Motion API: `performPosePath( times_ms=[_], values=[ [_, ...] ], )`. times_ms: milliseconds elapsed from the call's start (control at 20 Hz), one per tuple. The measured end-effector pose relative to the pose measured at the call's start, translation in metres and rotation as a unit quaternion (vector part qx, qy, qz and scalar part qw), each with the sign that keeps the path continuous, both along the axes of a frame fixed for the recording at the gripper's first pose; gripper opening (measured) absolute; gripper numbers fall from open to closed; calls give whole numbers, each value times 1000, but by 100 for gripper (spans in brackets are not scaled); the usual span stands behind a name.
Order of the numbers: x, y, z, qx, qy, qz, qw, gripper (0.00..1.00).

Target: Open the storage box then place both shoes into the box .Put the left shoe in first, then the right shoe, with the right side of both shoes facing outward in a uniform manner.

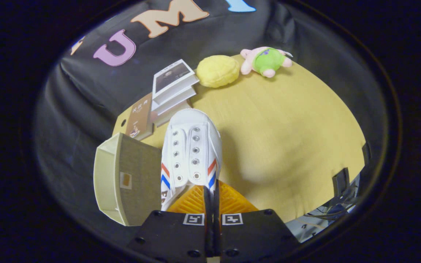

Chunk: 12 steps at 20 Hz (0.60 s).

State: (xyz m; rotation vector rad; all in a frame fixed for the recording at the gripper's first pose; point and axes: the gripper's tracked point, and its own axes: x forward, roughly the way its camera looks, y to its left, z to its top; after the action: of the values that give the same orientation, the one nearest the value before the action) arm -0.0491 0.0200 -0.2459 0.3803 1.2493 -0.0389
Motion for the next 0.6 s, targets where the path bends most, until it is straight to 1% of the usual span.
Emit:
performPosePath(
  times_ms=[250, 600],
  values=[
    [8, 45, 27, 10, -21, 6, 1000, 4],
    [18, 120, 64, 44, -48, 33, 997, 4]
  ],
)
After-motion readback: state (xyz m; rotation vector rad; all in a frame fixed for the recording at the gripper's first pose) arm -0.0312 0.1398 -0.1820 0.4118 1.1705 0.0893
